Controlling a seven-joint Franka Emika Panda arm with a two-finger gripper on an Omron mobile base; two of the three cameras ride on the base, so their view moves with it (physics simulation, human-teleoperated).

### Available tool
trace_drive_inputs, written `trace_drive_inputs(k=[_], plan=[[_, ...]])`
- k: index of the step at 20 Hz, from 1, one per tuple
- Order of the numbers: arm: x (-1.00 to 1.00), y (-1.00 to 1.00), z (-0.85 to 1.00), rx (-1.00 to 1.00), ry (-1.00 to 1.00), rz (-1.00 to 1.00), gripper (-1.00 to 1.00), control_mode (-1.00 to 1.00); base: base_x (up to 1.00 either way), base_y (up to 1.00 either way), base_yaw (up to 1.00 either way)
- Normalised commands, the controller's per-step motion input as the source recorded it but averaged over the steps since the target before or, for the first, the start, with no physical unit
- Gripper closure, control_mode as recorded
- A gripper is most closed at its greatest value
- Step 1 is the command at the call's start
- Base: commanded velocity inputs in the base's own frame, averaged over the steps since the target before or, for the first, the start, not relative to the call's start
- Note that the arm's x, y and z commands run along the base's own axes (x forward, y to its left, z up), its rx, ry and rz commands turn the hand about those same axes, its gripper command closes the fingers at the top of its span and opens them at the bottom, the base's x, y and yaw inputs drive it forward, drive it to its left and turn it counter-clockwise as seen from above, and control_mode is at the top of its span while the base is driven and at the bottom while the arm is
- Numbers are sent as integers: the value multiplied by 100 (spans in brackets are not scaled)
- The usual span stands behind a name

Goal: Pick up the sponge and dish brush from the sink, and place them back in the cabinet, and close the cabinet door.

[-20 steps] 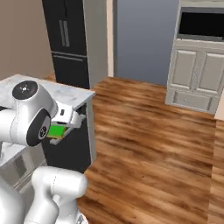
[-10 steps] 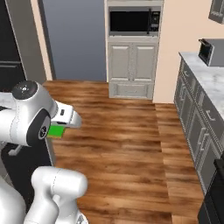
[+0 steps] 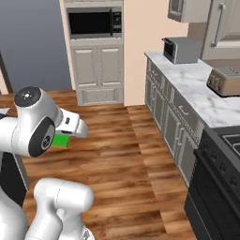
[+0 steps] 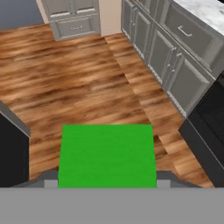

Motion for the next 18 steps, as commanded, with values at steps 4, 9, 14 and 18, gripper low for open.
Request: trace_drive_inputs(k=[4,9,14,18], plan=[[0,0,0,0,0,0,100,100,43,0,-22],[0,0,0,0,0,0,100,100,50,0,-19],[0,0,0,0,0,0,100,100,69,0,-5],[0,0,0,0,0,0,100,100,78,0,0]])
